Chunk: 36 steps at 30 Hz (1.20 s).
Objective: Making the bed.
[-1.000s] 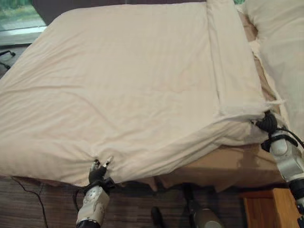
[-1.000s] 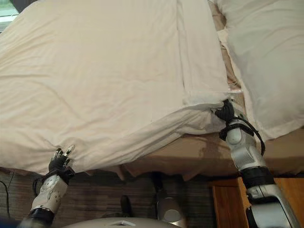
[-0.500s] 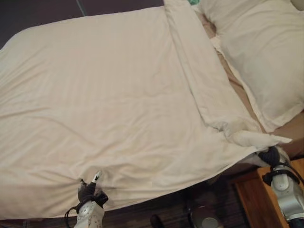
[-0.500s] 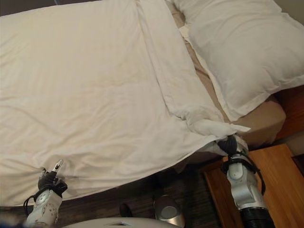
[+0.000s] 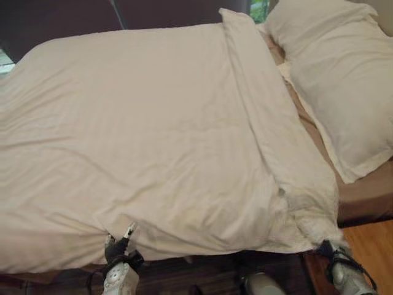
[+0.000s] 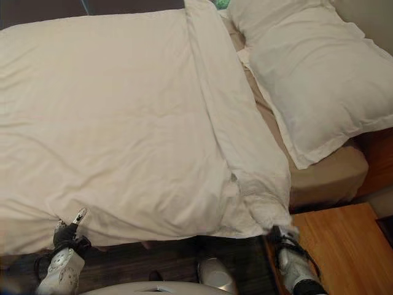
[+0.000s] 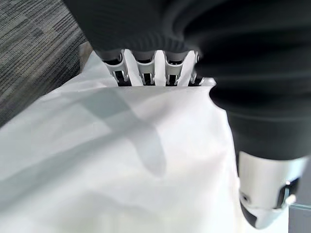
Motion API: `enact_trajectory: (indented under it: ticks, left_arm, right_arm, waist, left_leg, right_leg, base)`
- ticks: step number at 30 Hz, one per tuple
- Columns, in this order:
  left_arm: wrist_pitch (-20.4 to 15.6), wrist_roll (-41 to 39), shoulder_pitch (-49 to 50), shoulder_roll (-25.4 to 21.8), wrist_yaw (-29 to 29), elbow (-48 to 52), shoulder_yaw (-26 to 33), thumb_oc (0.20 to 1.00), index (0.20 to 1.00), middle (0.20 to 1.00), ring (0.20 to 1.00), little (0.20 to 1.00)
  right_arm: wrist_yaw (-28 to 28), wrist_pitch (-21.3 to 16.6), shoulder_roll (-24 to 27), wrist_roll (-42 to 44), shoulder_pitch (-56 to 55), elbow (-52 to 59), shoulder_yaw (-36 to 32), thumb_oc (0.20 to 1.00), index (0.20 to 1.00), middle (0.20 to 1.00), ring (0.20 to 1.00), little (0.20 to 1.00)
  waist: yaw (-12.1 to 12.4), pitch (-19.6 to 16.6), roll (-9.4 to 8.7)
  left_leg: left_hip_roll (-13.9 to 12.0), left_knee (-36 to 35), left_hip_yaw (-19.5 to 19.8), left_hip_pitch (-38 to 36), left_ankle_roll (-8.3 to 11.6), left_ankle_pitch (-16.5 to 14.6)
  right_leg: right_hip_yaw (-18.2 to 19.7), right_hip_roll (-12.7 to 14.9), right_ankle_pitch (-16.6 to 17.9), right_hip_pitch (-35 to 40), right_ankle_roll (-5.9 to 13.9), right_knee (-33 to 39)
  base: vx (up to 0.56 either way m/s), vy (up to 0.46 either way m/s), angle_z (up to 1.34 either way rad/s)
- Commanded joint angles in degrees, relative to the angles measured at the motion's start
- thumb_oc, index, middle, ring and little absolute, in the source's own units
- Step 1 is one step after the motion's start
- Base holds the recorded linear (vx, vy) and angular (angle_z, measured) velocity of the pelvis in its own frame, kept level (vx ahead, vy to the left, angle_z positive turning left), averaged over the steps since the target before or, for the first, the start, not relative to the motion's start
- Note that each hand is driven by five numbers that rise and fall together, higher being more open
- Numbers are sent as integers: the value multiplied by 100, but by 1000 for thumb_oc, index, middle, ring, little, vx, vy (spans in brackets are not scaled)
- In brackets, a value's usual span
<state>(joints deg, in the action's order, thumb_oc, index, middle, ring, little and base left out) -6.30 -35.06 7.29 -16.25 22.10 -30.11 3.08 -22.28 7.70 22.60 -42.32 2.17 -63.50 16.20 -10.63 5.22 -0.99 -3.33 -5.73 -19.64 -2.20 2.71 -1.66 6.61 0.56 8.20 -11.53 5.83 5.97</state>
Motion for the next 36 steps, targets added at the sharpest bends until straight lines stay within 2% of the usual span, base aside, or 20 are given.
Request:
enact_trajectory:
  ticks: [1, 3, 5, 6, 10, 14, 15, 16, 17, 18, 21, 22, 24, 25, 26, 31, 32, 33, 34, 36]
  left_arm:
    - [-175, 316, -855, 336, -203, 531, -701, 1000, 1000, 1000, 1000, 1000]
    - [-199, 326, -875, 289, -66, 667, -776, 1000, 1000, 1000, 1000, 1000]
    - [-200, 313, -871, 280, -71, 666, -775, 1000, 1000, 1000, 1000, 1000]
    - [-149, 128, -813, 236, -100, 638, -810, 1000, 1000, 1000, 1000, 1000]
    - [-130, -51, -709, 180, -188, 764, -799, 1000, 1000, 1000, 1000, 1000]
    - [-87, -256, -676, 134, -223, 1016, -653, 1000, 1000, 1000, 1000, 1000]
    - [-75, -289, -695, 202, -184, 1106, -598, 1000, 1000, 1000, 1000, 1000]
    - [-74, -288, -696, 198, -183, 1107, -602, 1000, 1000, 1000, 1000, 1000]
    - [-56, -319, -709, 237, -127, 1170, -544, 1000, 1000, 1000, 1000, 1000]
    - [-54, -325, -717, 279, -103, 1195, -534, 1000, 1000, 1000, 1000, 1000]
    - [-34, -400, -706, 376, -152, 1051, -615, 1000, 1000, 1000, 1000, 1000]
    - [-35, -402, -717, 371, -155, 1046, -607, 1000, 1000, 1000, 1000, 1000]
    - [61, -617, -579, 384, -318, 829, -660, 1000, 1000, 1000, 1000, 1000]
    - [61, -623, -588, 374, -325, 822, -657, 1000, 1000, 1000, 1000, 1000]
    - [103, -694, -525, 371, -395, 768, -649, 1000, 1000, 1000, 1000, 1000]
    - [228, -696, -299, 288, -640, 611, -726, 1000, 1000, 1000, 1000, 1000]
    - [215, -701, -283, 258, -676, 627, -656, 1000, 1000, 1000, 1000, 1000]
    - [233, -707, -461, 229, -727, 442, -762, 1000, 1000, 1000, 1000, 1000]
    - [229, -711, -483, 221, -732, 429, -749, 1000, 1000, 1000, 1000, 1000]
    - [230, -687, -564, 213, -814, 229, -890, 1000, 1000, 1000, 1000, 1000]
  right_arm:
    - [-477, 405, 116, 536, 84, -55, -196, 1000, 1000, 1000, 1000, 1000]
    - [-782, 429, 59, 1958, -63, -743, -1152, 1000, 1000, 1000, 1000, 1000]
    - [-829, 414, 69, 2024, -85, -781, -1176, 1000, 1000, 1000, 1000, 1000]
    - [-968, 448, 229, 2960, -229, -1219, -1775, 1000, 1000, 1000, 1000, 1000]
    - [-962, 423, 459, 3353, -247, -1326, -2035, 1000, 1000, 1000, 1000, 1000]
    - [-983, 236, 918, 3771, -113, -190, -2267, 1000, 1000, 1000, 1000, 1000]
    - [-1158, 58, 1057, 3895, -160, 1453, -2420, 1000, 1000, 1000, 1000, 1000]
    - [-1156, 77, 1048, 3887, -179, 1484, -2434, 649, 649, 649, 649, 649]
    - [-1218, -120, 1131, 4086, -147, 2738, -2560, 485, 485, 485, 485, 485]
    - [-1193, -128, 1118, 4034, -246, 3297, -2633, 200, 200, 200, 200, 200]
    - [-1338, -1281, 477, 5540, 430, 4352, -2708, 200, 200, 200, 200, 200]
    - [-1337, -1291, 475, 5546, 446, 4340, -2703, 200, 200, 200, 200, 200]
    - [-1120, -1994, 58, 6731, 1125, 4345, -2903, 200, 200, 200, 200, 200]
    - [-1106, -2009, 59, 6749, 1132, 4329, -2906, 200, 200, 200, 200, 200]
    - [-1039, -2182, -48, 7011, 1314, 4409, -2924, 1000, 1000, 1000, 1000, 1000]
    - [-812, -2803, -558, 8212, 2130, 4180, -2789, 1000, 1000, 1000, 1000, 1000]
    - [-608, -2976, -594, 8536, 2095, 4673, -2948, 1000, 1000, 1000, 1000, 1000]
    - [-948, -3423, -846, 8933, 2491, 4324, -3073, 200, 200, 200, 200, 200]
    - [-917, -3443, -843, 8966, 2515, 4295, -3072, 200, 200, 200, 200, 200]
    - [-859, -3359, -720, 9198, 2709, 4275, -3185, 200, 200, 200, 200, 200]
  waist:
    - [-237, 173, 150]
    - [-257, 173, 158]
    - [-248, 155, 154]
    - [-244, 126, 156]
    - [-201, 115, 161]
    - [-186, 114, 153]
    - [-201, 132, 164]
    - [-191, 113, 158]
    - [-208, 120, 168]
    - [-206, 110, 161]
    - [-128, 110, 192]
    - [-129, 111, 180]
    - [15, 97, 215]
    - [12, 103, 208]
    - [70, 101, 220]
    - [338, 123, 240]
    - [364, 132, 242]
    - [393, 181, 376]
    - [386, 189, 362]
    - [349, 223, 560]
  left_leg:
    - [-478, 73, 588, -155, 359, -88]
    - [-476, 73, 627, -189, 357, -110]
    - [-474, 73, 622, -164, 359, -94]
    - [-468, 73, 675, -160, 357, -116]
    - [-464, 73, 697, -148, 361, -112]
    - [-467, 73, 714, -130, 362, -93]
    - [-473, 73, 713, -165, 350, -118]
    - [-471, 73, 710, -136, 354, -93]
    - [-470, 73, 712, -160, 343, -120]
    - [-464, 73, 713, -133, 340, -97]
    - [-451, 73, 752, -143, 291, -135]
    - [-448, 73, 750, -124, 295, -108]
    - [-434, 73, 817, -92, 274, -98]
    - [-434, 73, 821, -93, 273, -99]
    - [-430, 73, 846, -86, 272, -93]
    - [-399, 73, 1017, -24, 276, -49]
    - [-379, 73, 1063, -3, 265, -55]
    - [-329, 73, 1121, 68, 254, -75]
    - [-325, 73, 1123, 94, 257, -41]
    - [-275, 73, 1088, 146, 246, -26]
  right_leg:
    - [54, 165, -566, 471, 88, -97]
    - [-3, 185, -591, 532, 94, -97]
    - [3, 186, -578, 507, 90, -97]
    - [-56, 219, -611, 548, 100, -97]
    - [-99, 228, -621, 551, 102, -97]
    - [-94, 232, -612, 524, 95, -97]
    - [-87, 235, -634, 560, 97, -97]
    - [-80, 236, -612, 528, 91, -97]
    - [-73, 235, -634, 545, 95, -97]
    - [-67, 237, -612, 518, 89, -97]
    - [-87, 244, -659, 555, 81, -97]
    - [-82, 246, -636, 535, 75, -97]
    - [-132, 265, -680, 563, 65, -97]
    - [-136, 266, -682, 566, 65, -97]
    - [-156, 279, -686, 576, 61, -97]
    - [-315, 356, -671, 618, 68, -97]
    - [-320, 361, -671, 610, 68, -97]
    - [-335, 397, -708, 563, 70, -97]
    - [-333, 400, -678, 537, 65, -97]
    - [-303, 458, -660, 447, 70, -97]
  base:
    - [0, -4, 15]
    - [10, 5, 5]
    - [8, -3, 18]
    - [19, -10, 10]
    - [16, -11, 6]
    - [1, -4, -4]
    - [2, -5, -3]
    - [0, 0, 0]
    - [0, 0, 0]
    - [0, 0, 0]
    - [2, -16, 4]
    - [0, 0, 0]
    - [4, -6, 3]
    - [8, -9, 16]
    - [-3, -3, 14]
    - [-59, 24, 11]
    - [-14, -102, 12]
    - [-31, -108, 17]
    - [-43, -16, 24]
    - [-16, 34, 12]
